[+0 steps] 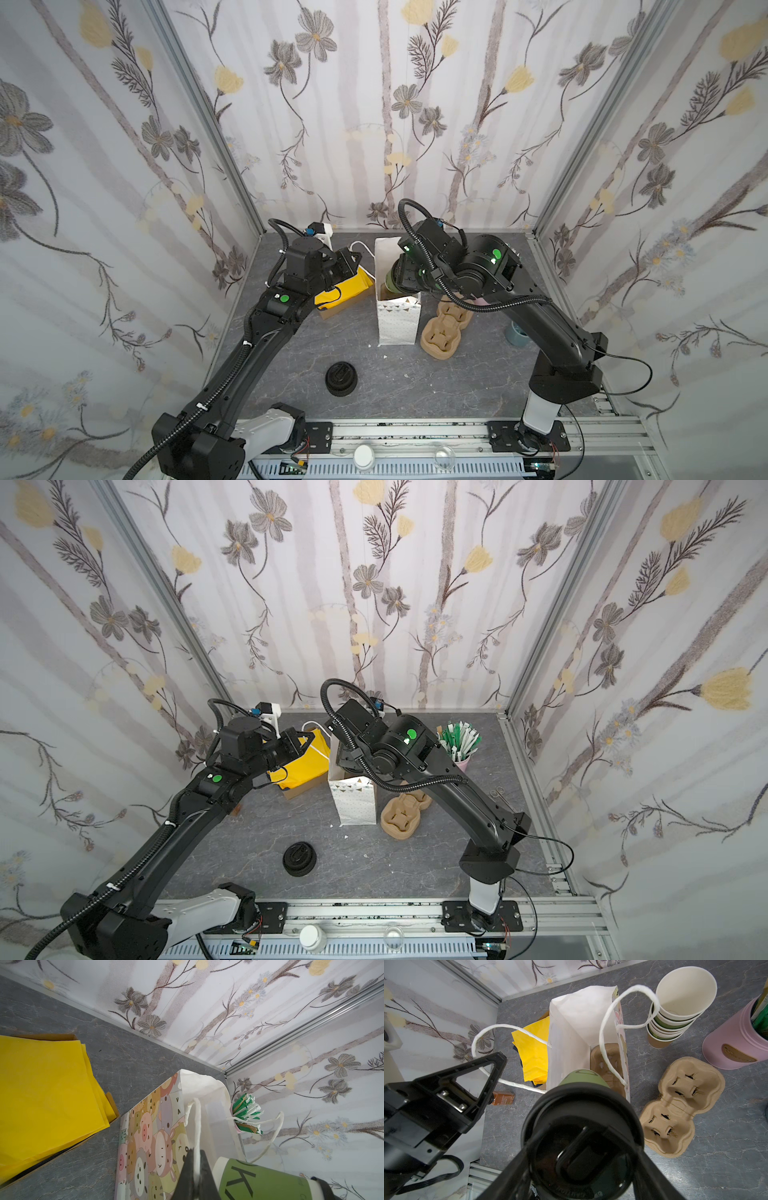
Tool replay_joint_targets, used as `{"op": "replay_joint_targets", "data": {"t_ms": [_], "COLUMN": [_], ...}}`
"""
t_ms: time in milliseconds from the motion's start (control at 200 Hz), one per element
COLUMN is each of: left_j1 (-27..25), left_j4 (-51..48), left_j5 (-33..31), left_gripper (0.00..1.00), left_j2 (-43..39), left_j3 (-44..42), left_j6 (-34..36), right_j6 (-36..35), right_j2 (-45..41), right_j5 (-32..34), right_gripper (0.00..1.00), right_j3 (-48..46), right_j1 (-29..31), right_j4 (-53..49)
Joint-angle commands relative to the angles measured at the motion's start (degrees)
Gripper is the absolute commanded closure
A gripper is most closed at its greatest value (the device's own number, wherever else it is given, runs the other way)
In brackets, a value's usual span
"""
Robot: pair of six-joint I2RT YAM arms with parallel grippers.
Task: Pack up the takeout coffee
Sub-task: 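Lift the green cup and carry it over the bag with the right gripper, then hold the bag rim with the left gripper while the right aligns the cup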
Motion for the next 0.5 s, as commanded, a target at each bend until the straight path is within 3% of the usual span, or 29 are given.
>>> {"op": "replay_joint_targets", "data": {"t_ms": [0, 495], "left_j1": [-0.32, -4.96], "left_j4": [2.34, 2.16], "left_j5": [1.09, 4.52], "left_gripper": [1.00, 1.00], "left_j2": [-1.14, -13.55], "left_j3": [-0.89, -10.67], "left_j6": [-1.76, -13.95], "right_j6": [-0.55, -1.78], "right_j2": [0.19, -4.74], "right_j5": [1.27, -0.31], "right_gripper": [0.35, 0.36], "right_j3": [0.16, -8.39], "right_j1": [0.06, 0.48], "right_j4": [1.36, 1.33]}}
